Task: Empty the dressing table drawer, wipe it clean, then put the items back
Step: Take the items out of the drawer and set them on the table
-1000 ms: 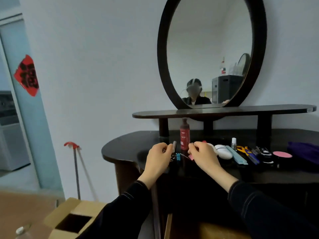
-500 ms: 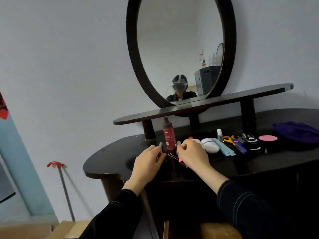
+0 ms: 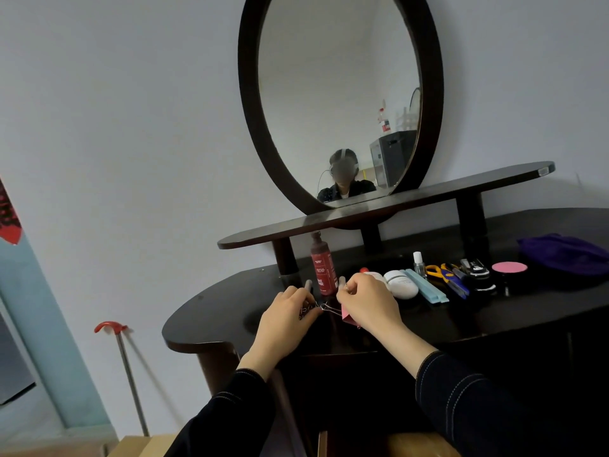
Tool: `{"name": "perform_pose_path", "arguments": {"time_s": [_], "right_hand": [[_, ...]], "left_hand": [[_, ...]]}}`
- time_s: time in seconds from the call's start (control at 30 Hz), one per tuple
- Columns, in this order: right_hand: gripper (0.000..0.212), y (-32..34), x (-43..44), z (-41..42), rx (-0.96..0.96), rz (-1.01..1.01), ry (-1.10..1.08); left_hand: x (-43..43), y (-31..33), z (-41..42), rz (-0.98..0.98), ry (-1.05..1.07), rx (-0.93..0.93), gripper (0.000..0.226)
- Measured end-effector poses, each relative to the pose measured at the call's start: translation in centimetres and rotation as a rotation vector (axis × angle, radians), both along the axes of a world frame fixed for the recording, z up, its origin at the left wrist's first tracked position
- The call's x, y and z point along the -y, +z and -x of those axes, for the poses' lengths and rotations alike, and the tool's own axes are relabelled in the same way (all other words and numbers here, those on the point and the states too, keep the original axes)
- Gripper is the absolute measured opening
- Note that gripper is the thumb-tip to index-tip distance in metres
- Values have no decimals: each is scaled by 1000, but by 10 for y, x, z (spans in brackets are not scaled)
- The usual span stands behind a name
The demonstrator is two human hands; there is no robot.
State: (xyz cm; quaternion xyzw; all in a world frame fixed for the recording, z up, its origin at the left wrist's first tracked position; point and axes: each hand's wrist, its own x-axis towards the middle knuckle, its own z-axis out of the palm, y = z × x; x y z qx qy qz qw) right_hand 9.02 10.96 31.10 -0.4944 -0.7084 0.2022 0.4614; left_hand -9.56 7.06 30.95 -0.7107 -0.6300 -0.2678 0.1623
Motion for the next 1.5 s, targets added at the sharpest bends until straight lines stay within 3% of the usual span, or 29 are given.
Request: {"name": "perform_pose_path", "arguments": {"time_s": [0.27,0.43,0.57,0.77,0.97,1.17,1.4,1.5], "right_hand": [[22,2,-4,-3,-187,86,91],[27,3,-5,-2,-273,108,84],[29,4,-5,-2,-278,113,87],[30,3,-5,-3,-303,134,135],[52,6,-1,-6,-365,182,189],[33,11,4,-6,-357,250,320],[1,7,5,-4,-215,208,400],[11,7,5,-3,-189,190,400]], "left_hand": [[11,-2,4,-205,61,25,49],[5,-2,10,73,55,6,69],[-2,-1,10,257,-29,21,62],[-5,0,7,258,-67,5,54],[-2,1,6,240,-97,57,32],[0,-1,6,148,-24,108,12],[-3,-4,9,83,44,158,11],[-3,-4,9,48,12,182,17]]}}
